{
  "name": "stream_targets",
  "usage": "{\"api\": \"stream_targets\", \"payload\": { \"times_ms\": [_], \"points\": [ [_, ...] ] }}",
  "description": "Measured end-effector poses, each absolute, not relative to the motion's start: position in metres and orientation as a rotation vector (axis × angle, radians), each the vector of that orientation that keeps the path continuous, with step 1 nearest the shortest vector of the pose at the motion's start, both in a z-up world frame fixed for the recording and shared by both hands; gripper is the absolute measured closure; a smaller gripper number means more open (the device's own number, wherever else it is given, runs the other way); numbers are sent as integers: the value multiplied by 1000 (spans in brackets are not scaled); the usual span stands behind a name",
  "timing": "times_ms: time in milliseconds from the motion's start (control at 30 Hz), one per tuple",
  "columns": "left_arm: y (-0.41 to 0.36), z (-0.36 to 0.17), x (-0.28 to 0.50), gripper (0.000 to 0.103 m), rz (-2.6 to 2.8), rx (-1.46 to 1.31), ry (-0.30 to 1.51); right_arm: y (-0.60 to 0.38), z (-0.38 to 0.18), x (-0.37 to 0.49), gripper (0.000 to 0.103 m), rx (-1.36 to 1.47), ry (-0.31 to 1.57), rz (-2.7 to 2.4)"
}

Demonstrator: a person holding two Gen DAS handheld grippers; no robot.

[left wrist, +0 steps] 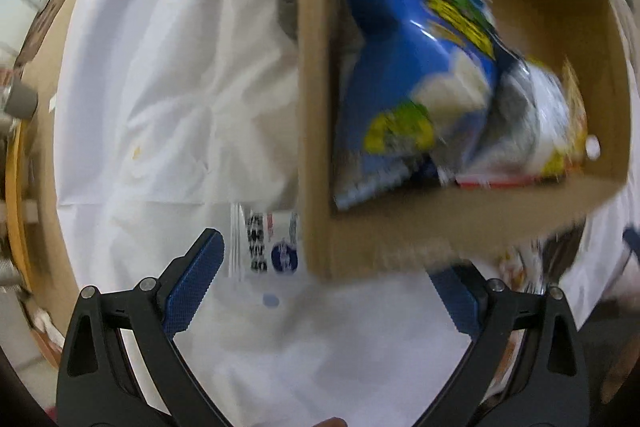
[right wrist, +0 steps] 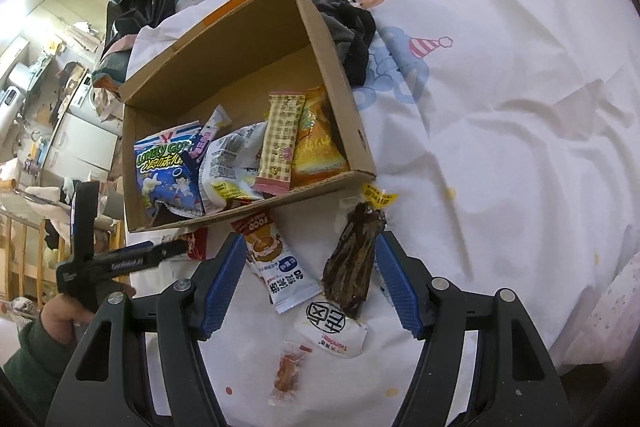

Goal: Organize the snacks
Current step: 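Grasp the white cake packet with the left tool, then grasp the dark brown bar with the right tool while the left tool holds the cake packet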

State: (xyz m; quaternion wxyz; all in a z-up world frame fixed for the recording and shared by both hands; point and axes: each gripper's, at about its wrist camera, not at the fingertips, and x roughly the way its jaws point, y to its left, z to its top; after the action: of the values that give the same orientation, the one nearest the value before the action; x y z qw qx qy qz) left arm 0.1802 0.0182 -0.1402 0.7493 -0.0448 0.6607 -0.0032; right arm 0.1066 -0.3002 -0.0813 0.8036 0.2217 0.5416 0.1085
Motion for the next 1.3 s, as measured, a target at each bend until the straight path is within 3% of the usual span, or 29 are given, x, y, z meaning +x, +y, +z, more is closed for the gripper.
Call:
{"api": "stream_targets", "payload": {
  "times_ms": [400,533,600,967,1300],
  "points": [
    [5,-170,178,5,80,-77,1479,-298,-86,111,33,482,1175,223],
    [6,-165,172,28,96,-58,1474,-300,-86,110,33,480,1176,214],
    [7,-161,166,32,91,-65,1475,-301,-86,110,33,482,1174,214],
    [0,-128,111,33,21,-50,1459,-295,-83,108,33,481,1169,239],
    [-18,-65,56,32,-27,-29,1260,-306,-87,104,33,499,1178,197]
  ]
}}
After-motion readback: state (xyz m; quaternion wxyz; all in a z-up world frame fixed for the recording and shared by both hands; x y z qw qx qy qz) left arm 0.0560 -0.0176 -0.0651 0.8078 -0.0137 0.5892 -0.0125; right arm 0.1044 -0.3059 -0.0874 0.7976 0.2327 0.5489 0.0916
